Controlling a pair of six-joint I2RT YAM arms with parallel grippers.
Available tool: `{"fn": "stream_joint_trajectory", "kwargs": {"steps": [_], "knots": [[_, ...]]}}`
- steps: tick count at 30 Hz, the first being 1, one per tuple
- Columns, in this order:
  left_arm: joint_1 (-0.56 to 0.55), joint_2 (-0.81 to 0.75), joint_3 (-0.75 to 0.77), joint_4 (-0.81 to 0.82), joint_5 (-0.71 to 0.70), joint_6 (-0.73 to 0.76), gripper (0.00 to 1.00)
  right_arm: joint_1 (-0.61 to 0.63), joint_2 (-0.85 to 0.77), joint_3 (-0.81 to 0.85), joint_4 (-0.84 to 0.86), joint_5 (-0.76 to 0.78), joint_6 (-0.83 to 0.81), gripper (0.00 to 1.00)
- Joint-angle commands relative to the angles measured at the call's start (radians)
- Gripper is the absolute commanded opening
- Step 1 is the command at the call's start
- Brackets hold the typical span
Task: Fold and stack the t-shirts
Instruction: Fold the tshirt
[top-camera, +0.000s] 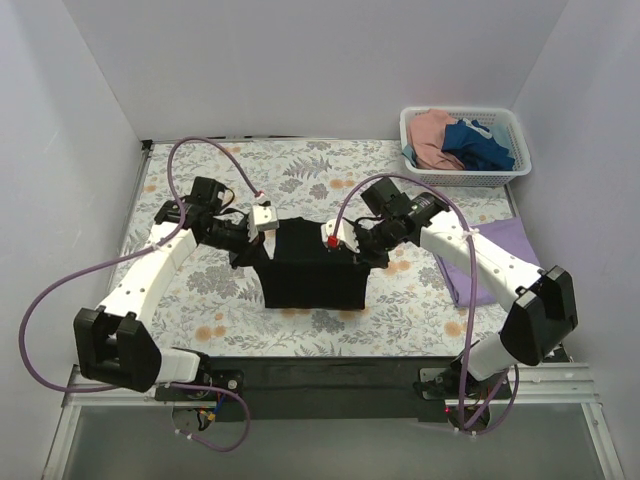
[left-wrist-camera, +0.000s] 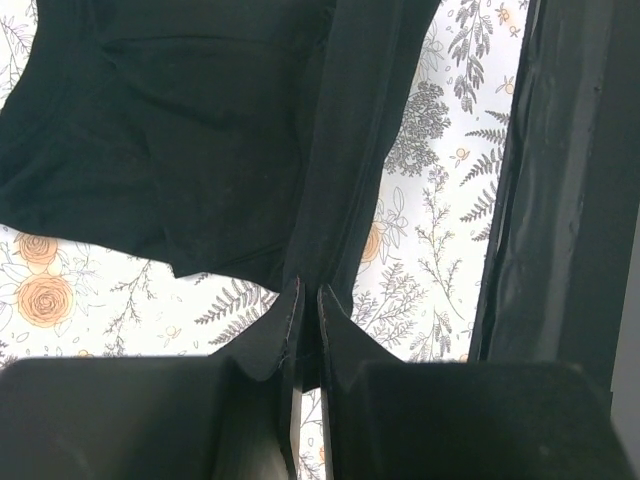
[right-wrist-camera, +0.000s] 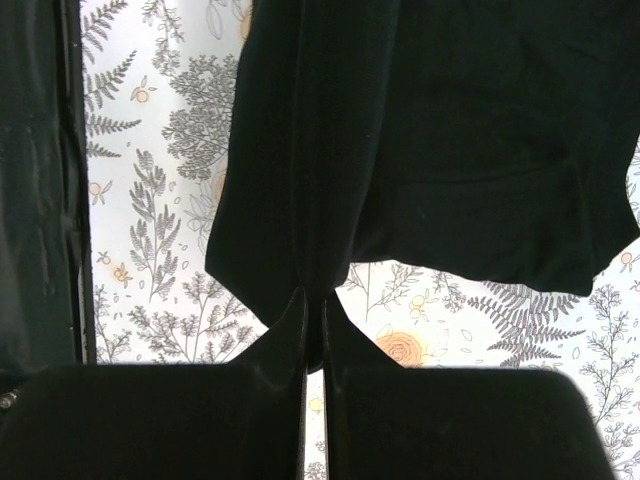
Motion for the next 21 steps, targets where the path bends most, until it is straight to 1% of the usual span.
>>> {"fn": "stream_joint_trajectory", "kwargs": {"steps": [1,4,7,12,14,17,18,20,21], "knots": [[0.019,0.034,0.061,0.029,-0.013,0.014,0.0,-0.04,0.014,0.058,-0.053,-0.029,-0.052,0.01],[0.022,0.076,0.077,0.028,-0.003,0.032,0.0,-0.057,0.04,0.06,-0.053,-0.043,-0.081,0.01],[0.028,0.108,0.115,0.036,0.003,0.037,0.0,-0.077,0.077,0.101,-0.055,-0.054,-0.095,0.01],[0.049,0.253,0.244,0.0,0.023,0.049,0.0,-0.117,0.165,0.211,-0.073,-0.058,-0.163,0.01],[0.066,0.327,0.288,0.035,0.031,0.038,0.0,-0.141,0.204,0.239,-0.078,-0.066,-0.188,0.01],[0.088,0.41,0.359,0.066,0.043,0.015,0.0,-0.187,0.306,0.32,-0.075,-0.077,-0.234,0.01],[0.091,0.471,0.374,0.089,0.043,0.008,0.0,-0.203,0.374,0.355,-0.075,-0.083,-0.245,0.01],[0.101,0.534,0.41,0.115,0.043,-0.015,0.0,-0.241,0.448,0.455,-0.073,-0.103,-0.257,0.01],[0.103,0.562,0.436,0.152,0.04,-0.022,0.0,-0.25,0.527,0.487,-0.073,-0.104,-0.262,0.01]]}}
